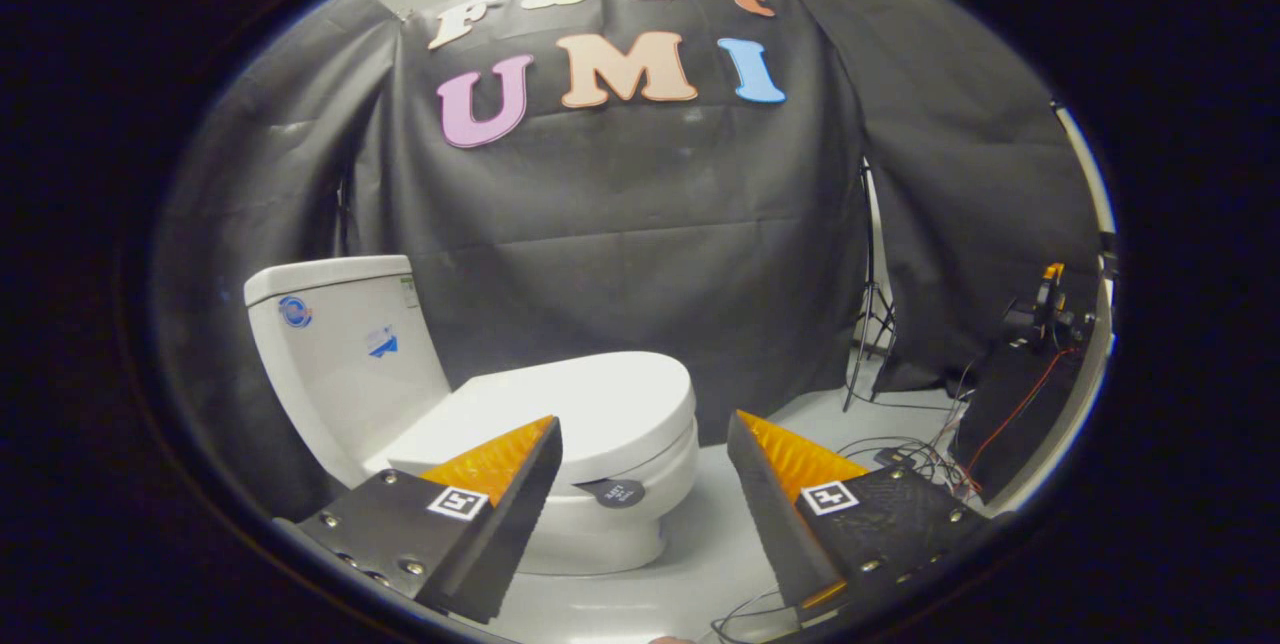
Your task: Open the toilet lid.
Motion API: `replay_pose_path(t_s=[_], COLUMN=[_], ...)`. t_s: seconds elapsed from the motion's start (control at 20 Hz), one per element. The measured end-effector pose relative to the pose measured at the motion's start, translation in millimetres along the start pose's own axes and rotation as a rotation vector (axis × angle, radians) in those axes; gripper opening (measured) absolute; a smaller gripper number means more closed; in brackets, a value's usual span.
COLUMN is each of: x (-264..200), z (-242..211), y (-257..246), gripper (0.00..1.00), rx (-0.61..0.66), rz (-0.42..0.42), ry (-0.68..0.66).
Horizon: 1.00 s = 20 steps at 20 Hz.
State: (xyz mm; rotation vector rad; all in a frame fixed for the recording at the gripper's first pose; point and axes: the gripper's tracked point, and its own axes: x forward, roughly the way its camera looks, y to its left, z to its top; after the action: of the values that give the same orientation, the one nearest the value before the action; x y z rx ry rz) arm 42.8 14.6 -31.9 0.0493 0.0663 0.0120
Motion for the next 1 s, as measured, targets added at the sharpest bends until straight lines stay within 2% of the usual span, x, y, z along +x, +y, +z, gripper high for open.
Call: replay_pose_path(t_s=[0.25, 0.65, 0.8, 1.0], x=[14.8, 36.3, 39.7, 46.5], z=[-12.5, -78.4, -94.5, -108.7], y=[-9.0, -12.4, -6.3, 11.5], gripper=[0.98, 1.00, 1.00, 1.00], rx=[0.037, 0.223, 0.264, 0.391], rz=[-0.020, -0.077, -0.076, -0.052], ry=[0.045, 0.304, 0.380, 0.460])
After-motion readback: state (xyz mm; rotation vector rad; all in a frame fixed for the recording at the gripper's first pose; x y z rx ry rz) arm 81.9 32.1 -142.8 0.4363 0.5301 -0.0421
